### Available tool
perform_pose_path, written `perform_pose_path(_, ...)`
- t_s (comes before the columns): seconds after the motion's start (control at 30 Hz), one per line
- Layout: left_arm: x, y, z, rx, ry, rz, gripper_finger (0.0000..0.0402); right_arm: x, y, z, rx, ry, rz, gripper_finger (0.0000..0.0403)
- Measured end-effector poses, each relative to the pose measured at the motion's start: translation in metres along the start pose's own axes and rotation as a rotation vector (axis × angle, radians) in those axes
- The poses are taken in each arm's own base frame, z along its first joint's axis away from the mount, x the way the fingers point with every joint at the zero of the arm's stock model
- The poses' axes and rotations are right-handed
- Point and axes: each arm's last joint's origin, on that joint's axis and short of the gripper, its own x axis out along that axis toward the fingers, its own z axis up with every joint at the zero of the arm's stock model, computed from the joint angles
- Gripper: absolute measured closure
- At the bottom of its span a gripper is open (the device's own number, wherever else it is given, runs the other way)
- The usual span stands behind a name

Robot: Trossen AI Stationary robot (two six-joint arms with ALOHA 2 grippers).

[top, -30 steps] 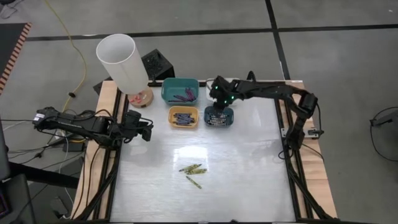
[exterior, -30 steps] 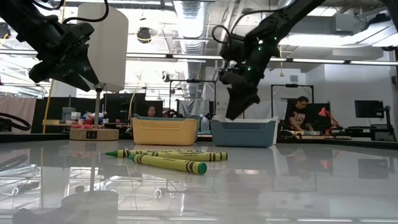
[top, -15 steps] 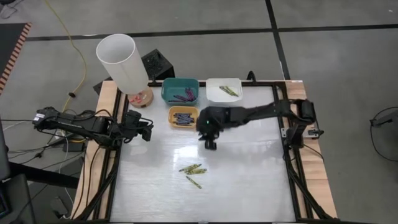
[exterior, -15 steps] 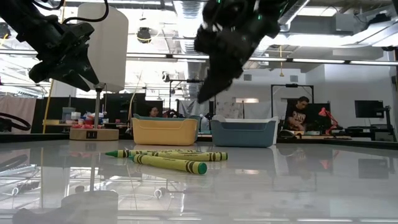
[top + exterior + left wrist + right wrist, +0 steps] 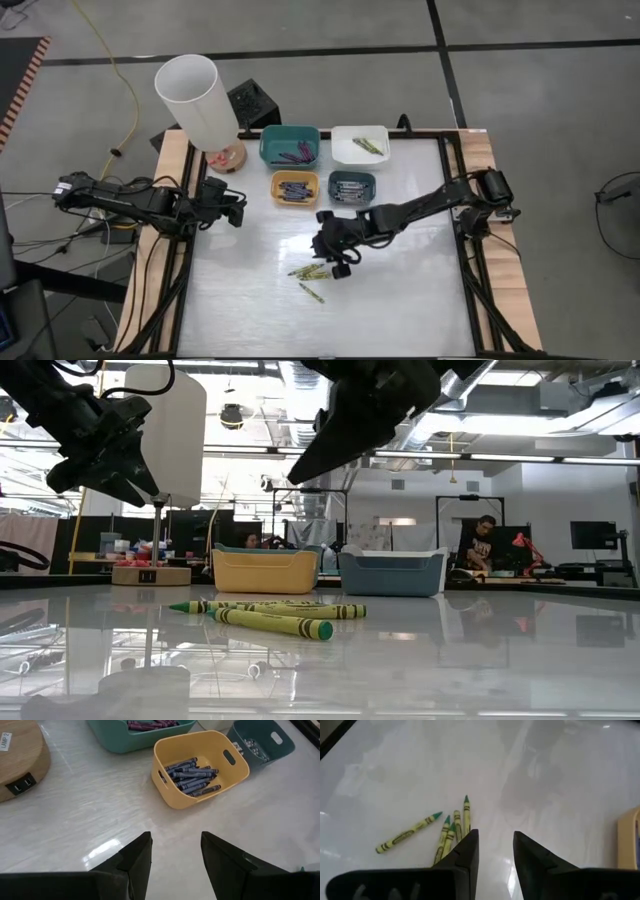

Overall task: Sort crayons
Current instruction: Put the green crayon into the white bin

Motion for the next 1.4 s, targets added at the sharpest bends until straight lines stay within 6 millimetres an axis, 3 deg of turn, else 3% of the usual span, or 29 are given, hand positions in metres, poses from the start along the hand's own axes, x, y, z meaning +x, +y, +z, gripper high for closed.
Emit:
perform_pose_path(0.53, 0.000, 0.000, 0.000, 0.001, 0.001, -0.001, 0.0242, 0.000, 0.003, 0.004, -0.004, -0.037, -0.021, 0.0287)
perform_pose_path(0.7, 0.000, 0.000, 0.000, 0.008, 0.001, 0.000, 0.0242, 0.020, 0.007, 0.001, -0.010, -0.031, -0.014, 0.0287)
perform_pose_path(1.03, 0.000, 0.000, 0.000, 0.008, 0.007, -0.002, 0.0242, 0.067, 0.008, 0.018, -0.058, 0.057, 0.063, 0.0287)
perform_pose_path(1.4, 0.000, 0.000, -0.001, 0.020, 0.032, -0.019, 0.0242, 0.077, 0.005, 0.023, -0.061, 0.045, 0.129, 0.0287)
